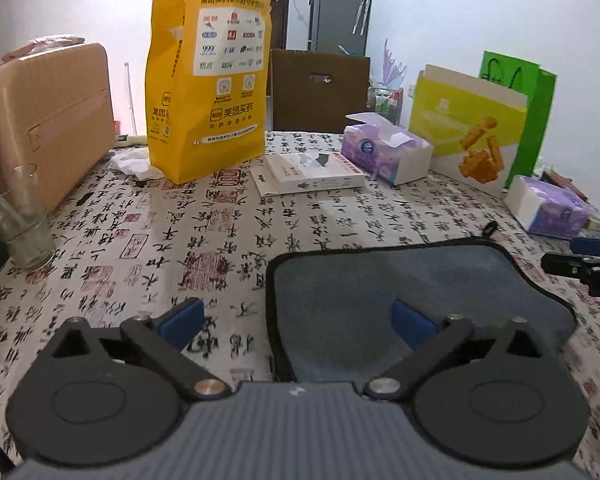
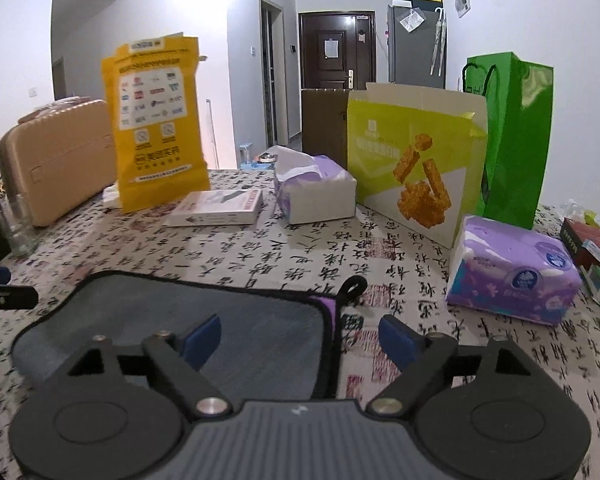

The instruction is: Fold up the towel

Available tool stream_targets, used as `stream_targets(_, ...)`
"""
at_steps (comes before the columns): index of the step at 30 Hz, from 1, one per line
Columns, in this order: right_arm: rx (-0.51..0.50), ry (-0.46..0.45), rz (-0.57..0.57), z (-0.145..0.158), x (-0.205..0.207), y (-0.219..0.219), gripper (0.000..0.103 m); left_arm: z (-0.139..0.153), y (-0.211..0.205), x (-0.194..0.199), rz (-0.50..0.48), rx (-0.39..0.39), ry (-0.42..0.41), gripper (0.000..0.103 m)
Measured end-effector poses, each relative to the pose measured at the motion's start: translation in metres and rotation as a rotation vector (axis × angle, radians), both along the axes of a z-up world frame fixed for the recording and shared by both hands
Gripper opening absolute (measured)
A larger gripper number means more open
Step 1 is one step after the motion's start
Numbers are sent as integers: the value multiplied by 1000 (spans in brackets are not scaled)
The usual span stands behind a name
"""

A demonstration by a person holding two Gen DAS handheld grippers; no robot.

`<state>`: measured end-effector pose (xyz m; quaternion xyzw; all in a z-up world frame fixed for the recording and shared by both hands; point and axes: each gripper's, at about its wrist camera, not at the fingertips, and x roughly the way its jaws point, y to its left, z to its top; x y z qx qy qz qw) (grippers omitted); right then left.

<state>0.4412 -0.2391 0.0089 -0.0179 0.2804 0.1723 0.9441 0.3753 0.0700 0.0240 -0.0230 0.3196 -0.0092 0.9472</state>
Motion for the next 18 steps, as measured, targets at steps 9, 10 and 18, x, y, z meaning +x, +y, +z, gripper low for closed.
stream_targets(9, 11, -18, -1, 12, -64, -2, 86, 4, -8, -63, -10, 2, -8, 103)
stream_targets(10, 11, -21, -2, 12, -71, -2, 86, 5, -8, -69, -8, 1, -9, 103)
stream_targets(18, 25, -51, -12, 19, -124, -2, 86, 10, -10, -117, -5, -13, -33, 103)
